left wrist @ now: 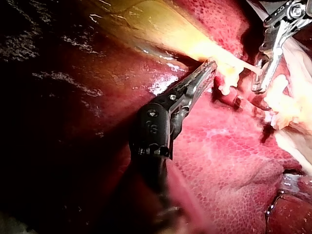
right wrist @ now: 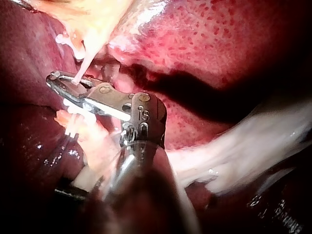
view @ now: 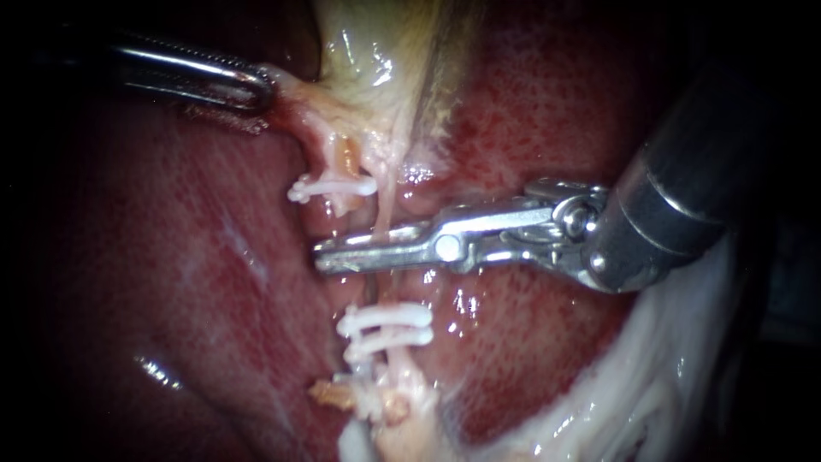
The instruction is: Going back third clip right tube
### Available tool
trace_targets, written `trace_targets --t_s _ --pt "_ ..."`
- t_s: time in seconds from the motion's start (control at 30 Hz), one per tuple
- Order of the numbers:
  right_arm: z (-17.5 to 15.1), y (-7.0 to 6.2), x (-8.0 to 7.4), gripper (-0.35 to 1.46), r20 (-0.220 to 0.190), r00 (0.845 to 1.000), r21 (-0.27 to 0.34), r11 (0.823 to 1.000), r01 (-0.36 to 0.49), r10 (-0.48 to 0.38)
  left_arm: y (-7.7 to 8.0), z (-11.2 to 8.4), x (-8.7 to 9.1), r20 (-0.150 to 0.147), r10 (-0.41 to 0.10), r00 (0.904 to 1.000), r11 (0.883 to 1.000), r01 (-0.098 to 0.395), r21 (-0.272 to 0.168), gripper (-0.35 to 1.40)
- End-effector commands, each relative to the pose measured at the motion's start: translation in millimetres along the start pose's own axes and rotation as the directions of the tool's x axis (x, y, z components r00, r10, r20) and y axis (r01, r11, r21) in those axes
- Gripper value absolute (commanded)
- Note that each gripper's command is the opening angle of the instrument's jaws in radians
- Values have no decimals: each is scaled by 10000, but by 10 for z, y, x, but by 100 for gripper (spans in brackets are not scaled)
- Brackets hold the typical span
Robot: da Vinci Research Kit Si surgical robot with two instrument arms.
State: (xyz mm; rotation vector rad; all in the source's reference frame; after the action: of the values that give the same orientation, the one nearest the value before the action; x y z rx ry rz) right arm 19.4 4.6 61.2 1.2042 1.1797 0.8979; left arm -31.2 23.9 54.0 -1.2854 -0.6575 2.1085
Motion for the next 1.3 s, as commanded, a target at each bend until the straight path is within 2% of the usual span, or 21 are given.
trace_targets --t_s 0.03,0.1,0.17,0.23,0.37,0.5,0.67,0.73,0.8,0.87,0.93,0.97,1.0,1.07,1.13,1.23,1.3 --pt "1 2 -2 -20 4 9992 -4 9992 392 -392 0 0 0 -1 1 10000 10000 -1 -2 -35" --pt "4 8 -3 20 -40 9955 -133 9954 948 -949 0 0 0 -1 1 10000 10000 -1 -1 -35" --pt "9 16 -5 42 -235 9928 -562 9916 1161 -1176 0 0 0 -1 1 10000 10000 -1 2 -35" --pt "12 25 -8 48 -146 9893 -1093 9837 1424 -1449 0 0 0 -1 2 10000 10000 -2 0 -35" --pt "3 38 -15 49 395 9758 -1657 9616 2188 -2152 0 -1 -1 0 4 10000 10000 -4 -4 -35" --pt "-11 35 -17 50 894 9435 -2070 9207 3308 -3189 -1 -1 -1 1 6 10000 10000 -6 -8 -35" --pt "-35 18 -22 50 1574 8732 -2067 8492 4859 -4613 -1 -2 -2 2 8 10000 10000 -8 -11 -35" --pt "-48 8 -24 50 1732 8474 -2029 8237 5294 -5020 -1 -2 -2 2 8 10000 10000 -8 -11 -35" --pt "-61 -2 -25 50 1861 8132 -1942 7907 5806 -5514 -1 -2 -2 2 8 10000 10000 -8 -11 -35" --pt "-72 -11 -26 50 1945 7902 -1831 7699 6114 -5812 -1 -2 -1 2 7 10000 10000 -7 -11 -35" --pt "-85 -21 -28 50 2063 7508 -1830 7290 6596 -6275 -1 -2 -2 2 8 10000 10000 -8 -11 -35" --pt "-91 -24 -29 50 2109 7363 -1828 7140 6759 -6430 -1 -2 -2 2 8 10000 10000 -8 -11 -35" --pt "-98 -29 -31 50 2236 7141 -1819 6913 6993 -6634 -1 -2 -2 2 8 10000 10000 -8 -11 -35" --pt "-108 -34 -33 50 2577 6865 -1835 6631 7257 -6799 -1 -1 -2 2 8 10000 10000 -8 -9 -35" --pt "-118 -39 -35 50 3143 6545 -1795 6340 7522 -6876 -1 -1 -2 1 11 10000 10000 -11 -1 -35" --pt "-128 -42 -38 50 3592 6205 -1690 6053 7778 -6971 -2 4 -6 -3 29 10000 10000 -29 31 -35" --pt "-131 -43 -39 50 3606 6159 -1668 6013 7814 -7005 -3 10 -10 -6 52 10000 10000 -52 62 -35"
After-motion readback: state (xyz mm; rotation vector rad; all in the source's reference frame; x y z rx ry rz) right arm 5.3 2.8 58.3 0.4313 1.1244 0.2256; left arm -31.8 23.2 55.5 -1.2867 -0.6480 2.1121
